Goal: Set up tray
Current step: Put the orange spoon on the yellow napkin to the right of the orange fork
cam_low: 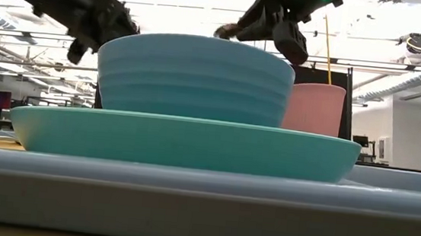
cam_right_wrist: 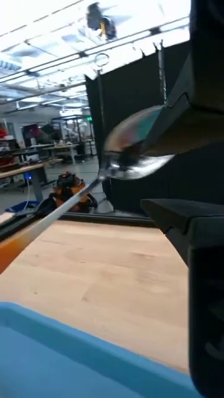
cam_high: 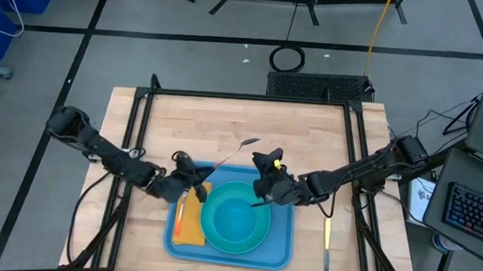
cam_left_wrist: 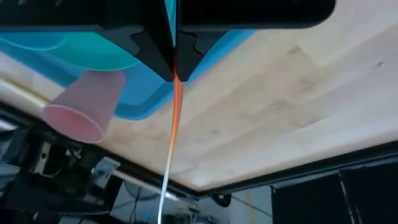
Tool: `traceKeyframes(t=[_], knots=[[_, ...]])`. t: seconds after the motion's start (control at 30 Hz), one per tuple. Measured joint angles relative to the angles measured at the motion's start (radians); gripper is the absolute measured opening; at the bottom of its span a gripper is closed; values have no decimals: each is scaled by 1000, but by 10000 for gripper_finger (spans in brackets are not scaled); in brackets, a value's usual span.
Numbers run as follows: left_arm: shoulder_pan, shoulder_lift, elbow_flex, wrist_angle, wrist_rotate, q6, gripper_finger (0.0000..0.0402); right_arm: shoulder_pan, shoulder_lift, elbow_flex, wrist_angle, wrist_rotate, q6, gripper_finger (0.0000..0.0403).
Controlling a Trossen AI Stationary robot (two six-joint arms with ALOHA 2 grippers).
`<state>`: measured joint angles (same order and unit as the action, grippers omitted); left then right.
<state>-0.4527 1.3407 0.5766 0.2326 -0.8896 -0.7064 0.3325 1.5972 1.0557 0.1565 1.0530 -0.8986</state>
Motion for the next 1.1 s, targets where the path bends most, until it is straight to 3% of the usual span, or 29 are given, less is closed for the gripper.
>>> traceKeyframes(t=[0.4,0.67,0.8,0.93,1.1], knots=[[-318,0,-1,-26,-312,-245,2,-5,-30,0,7,173,49,109],[-465,88,-1,-48,-518,-500,2,-5,-32,0,13,114,50,109],[-501,182,-1,-29,-556,-688,2,-5,-32,0,21,95,48,109],[-534,301,-2,136,-593,-776,2,-5,-32,0,52,95,40,109],[-576,448,15,429,-657,-689,2,-5,-32,0,57,70,67,109]])
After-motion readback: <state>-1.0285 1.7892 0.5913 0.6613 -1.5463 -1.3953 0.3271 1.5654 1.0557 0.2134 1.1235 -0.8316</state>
